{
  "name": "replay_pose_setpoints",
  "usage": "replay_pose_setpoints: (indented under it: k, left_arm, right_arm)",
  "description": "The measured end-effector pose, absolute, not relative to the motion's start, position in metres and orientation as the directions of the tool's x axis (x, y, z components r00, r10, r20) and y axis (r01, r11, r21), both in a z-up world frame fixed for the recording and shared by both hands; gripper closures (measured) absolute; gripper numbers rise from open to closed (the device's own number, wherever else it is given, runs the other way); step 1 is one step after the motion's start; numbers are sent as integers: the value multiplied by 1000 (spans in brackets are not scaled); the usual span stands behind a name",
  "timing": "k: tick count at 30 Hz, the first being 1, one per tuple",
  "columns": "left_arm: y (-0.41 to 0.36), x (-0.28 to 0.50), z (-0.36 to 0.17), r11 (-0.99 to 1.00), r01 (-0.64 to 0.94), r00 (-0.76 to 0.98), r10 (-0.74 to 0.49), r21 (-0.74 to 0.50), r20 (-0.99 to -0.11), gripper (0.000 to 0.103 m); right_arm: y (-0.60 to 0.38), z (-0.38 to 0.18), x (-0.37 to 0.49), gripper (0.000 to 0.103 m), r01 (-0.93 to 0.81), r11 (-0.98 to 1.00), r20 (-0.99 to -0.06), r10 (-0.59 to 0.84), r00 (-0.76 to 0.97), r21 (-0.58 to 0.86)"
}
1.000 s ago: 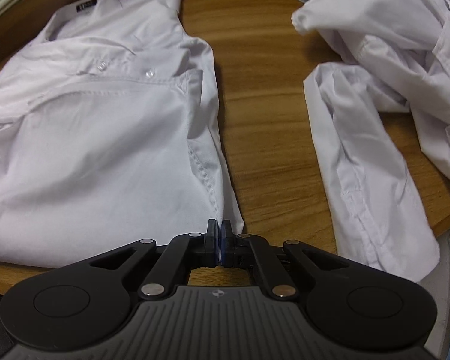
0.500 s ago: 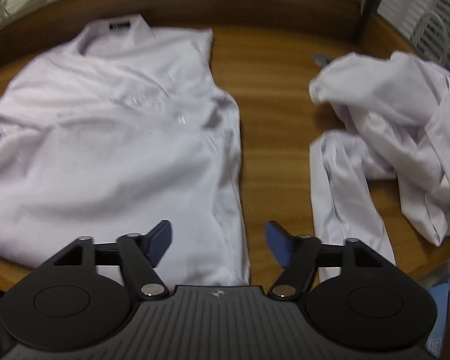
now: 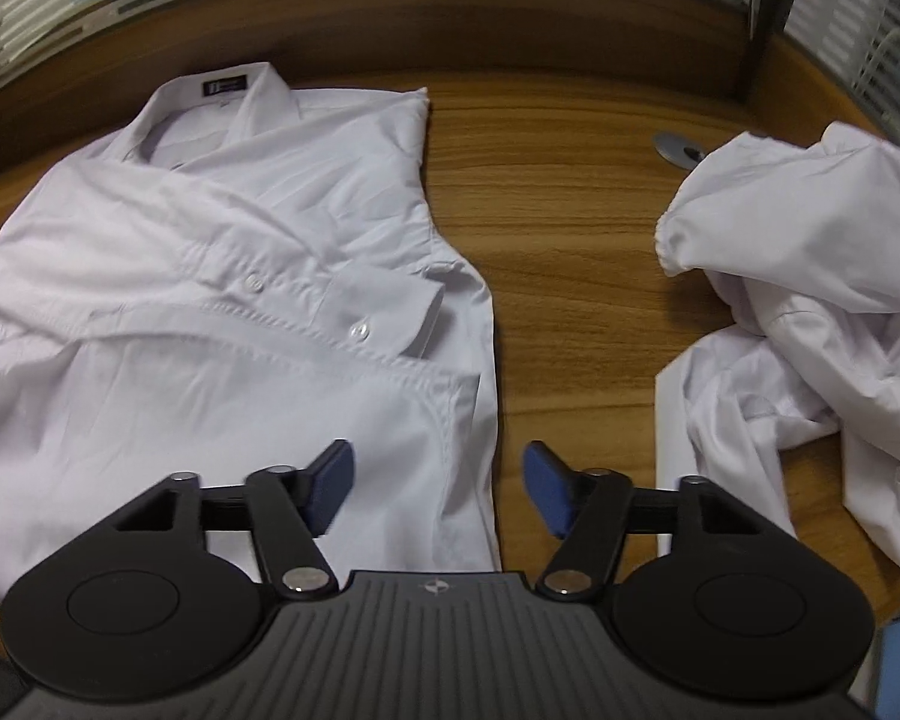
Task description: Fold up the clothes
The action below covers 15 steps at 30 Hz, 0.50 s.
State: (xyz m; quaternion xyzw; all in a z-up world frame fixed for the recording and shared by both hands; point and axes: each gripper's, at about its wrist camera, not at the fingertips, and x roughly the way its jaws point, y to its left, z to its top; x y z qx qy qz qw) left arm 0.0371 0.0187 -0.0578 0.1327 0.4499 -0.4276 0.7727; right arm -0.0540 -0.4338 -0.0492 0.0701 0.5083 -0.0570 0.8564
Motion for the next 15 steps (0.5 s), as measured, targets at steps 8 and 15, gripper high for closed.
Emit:
replay_pose_setpoints:
  k: [8,15]
  left_arm:
    - [-10,37,-63,544,828,224,-542,-135,-810,100]
    - [-12,79,-68,631,746,219,-534,-212,-817,98]
  right_arm:
    - [-450,-70,-29,98,182,977,-894,19,447,111]
    - [-456,-64,-41,100,213,972,-888,-6,460,104]
